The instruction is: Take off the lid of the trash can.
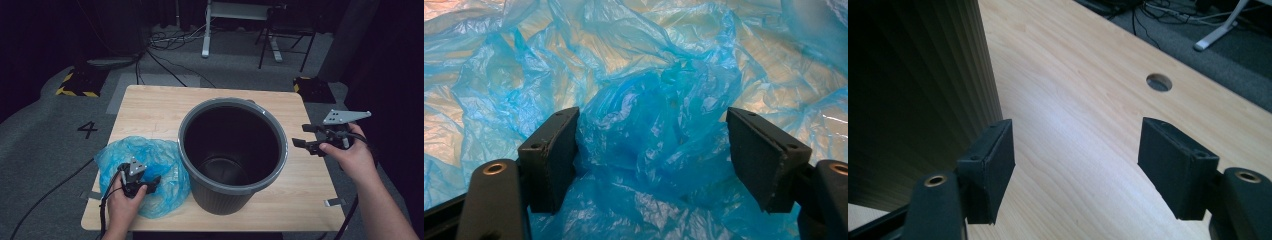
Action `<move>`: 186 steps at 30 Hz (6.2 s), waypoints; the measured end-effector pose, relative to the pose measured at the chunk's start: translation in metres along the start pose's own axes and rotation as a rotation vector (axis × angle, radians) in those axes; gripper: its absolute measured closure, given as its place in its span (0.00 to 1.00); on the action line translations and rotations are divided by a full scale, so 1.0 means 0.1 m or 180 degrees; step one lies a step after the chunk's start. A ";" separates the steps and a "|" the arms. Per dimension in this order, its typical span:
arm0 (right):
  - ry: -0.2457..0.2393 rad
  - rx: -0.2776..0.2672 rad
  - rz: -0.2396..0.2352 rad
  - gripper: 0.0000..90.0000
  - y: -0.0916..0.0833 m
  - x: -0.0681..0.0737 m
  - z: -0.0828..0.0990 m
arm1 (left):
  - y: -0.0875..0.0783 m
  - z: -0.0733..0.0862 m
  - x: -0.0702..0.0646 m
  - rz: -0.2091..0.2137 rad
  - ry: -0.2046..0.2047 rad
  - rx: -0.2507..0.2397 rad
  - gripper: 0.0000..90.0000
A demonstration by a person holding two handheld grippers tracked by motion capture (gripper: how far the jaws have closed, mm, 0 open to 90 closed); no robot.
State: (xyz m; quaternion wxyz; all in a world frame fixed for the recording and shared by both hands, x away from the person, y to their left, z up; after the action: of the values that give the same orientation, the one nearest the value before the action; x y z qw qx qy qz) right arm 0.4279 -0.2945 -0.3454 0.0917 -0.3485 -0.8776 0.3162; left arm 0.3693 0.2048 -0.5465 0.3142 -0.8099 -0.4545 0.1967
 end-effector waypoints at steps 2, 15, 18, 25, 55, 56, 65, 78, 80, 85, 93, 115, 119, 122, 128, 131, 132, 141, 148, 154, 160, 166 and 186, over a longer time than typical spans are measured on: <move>-0.0034 -0.0030 0.0002 0.35 -0.04 0.00 -0.07 | 0.00 0.00 0.00 0.0000 0.0001 -0.0002 0.28; -0.0150 -0.0133 0.0015 0.35 -0.21 -0.01 -0.46 | 0.00 0.00 -0.01 -0.0018 0.0001 -0.0012 0.28; -0.0142 -0.0158 -0.0010 0.34 -0.21 -0.01 -0.52 | 0.00 0.00 -0.01 -0.0017 0.0001 -0.0012 0.28; -0.0177 -0.0215 -0.0010 0.31 -0.12 0.02 -0.64 | 0.00 0.00 -0.01 -0.0019 0.0001 -0.0012 0.28; -0.0458 -0.0231 -0.0198 0.34 0.27 0.48 -1.40 | 0.00 0.00 -0.01 -0.0010 -0.0006 -0.0009 0.28; -0.0454 -0.0229 -0.0205 0.34 0.29 0.48 -1.41 | 0.00 0.00 -0.01 -0.0009 -0.0010 -0.0009 0.28; -0.0442 -0.0139 -0.0294 0.36 0.55 0.54 -1.46 | 0.00 0.00 -0.01 -0.0008 -0.0009 -0.0007 0.28; -0.0290 0.0164 -0.0516 0.50 0.82 0.58 -1.49 | 0.00 0.00 -0.01 -0.0013 -0.0001 -0.0010 0.28; -0.0284 0.0225 -0.0527 0.55 0.84 0.59 -1.49 | 0.00 0.00 -0.01 -0.0007 -0.0010 -0.0007 0.28; -0.0382 0.0328 -0.0543 0.68 0.88 0.61 -1.49 | 0.00 0.00 -0.01 -0.0008 -0.0009 -0.0008 0.28; -0.0496 0.0392 -0.0571 0.80 0.88 0.64 -1.51 | 0.00 0.00 -0.01 -0.0007 -0.0009 -0.0008 0.28; -0.0228 0.0358 -0.0793 0.87 0.62 0.57 -1.58 | 0.00 0.00 -0.01 -0.0006 -0.0009 -0.0008 0.28; -0.0203 0.0350 -0.0798 0.87 0.57 0.56 -1.60 | 0.00 0.00 -0.01 -0.0005 -0.0008 -0.0008 0.28; -0.0196 0.0334 -0.0797 0.87 0.53 0.56 -1.63 | 0.00 0.00 -0.01 -0.0005 -0.0007 -0.0007 0.28; -0.0216 0.0278 -0.0768 0.87 0.44 0.56 -1.71 | 0.00 0.00 -0.01 -0.0003 -0.0013 -0.0005 0.28; -0.0208 0.0294 -0.0740 0.87 0.42 0.55 -1.72 | 0.00 0.00 -0.01 -0.0004 -0.0012 -0.0004 0.28; -0.0202 0.0297 -0.0737 0.87 0.42 0.55 -1.72 | 0.00 0.00 -0.01 -0.0003 -0.0013 -0.0004 0.28; -0.0124 0.0412 -0.0702 0.87 0.49 0.50 -1.70 | 0.00 0.00 -0.01 -0.0004 -0.0012 -0.0005 0.28; -0.0084 0.0339 -0.0676 0.87 0.41 0.40 -1.70 | 0.00 0.00 -0.01 -0.0003 -0.0013 -0.0004 0.28; -0.0125 0.0284 -0.0688 0.87 0.28 0.37 -1.70 | 0.00 0.00 -0.01 -0.0005 -0.0007 -0.0007 0.28; -0.0174 0.0205 -0.0700 0.87 0.13 0.28 -1.66 | 0.00 0.00 -0.01 -0.0005 -0.0007 -0.0008 0.28; -0.0161 0.0144 -0.0663 0.87 -0.04 0.18 -1.61 | 0.00 0.00 -0.01 -0.0006 -0.0010 -0.0008 0.28; -0.0004 0.0142 -0.0377 0.87 -0.56 -0.26 -1.19 | 0.00 0.00 -0.01 -0.0006 -0.0015 -0.0007 0.28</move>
State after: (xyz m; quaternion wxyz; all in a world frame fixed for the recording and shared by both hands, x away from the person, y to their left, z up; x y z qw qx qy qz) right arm 0.4613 -0.2842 -0.2160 0.1174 -0.2937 -0.8895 0.3299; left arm 0.3691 0.2038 -0.5466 0.3125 -0.8093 -0.4562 0.1978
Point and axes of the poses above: each handheld gripper's, and its own axes: y roughly forward along the jaws, z roughly out of its underside, x roughly to its left, the point moved 6 cm from there along y, roughly forward along the jaws, and after that the axes turned 2 degrees about z, right-handed, at the moved point
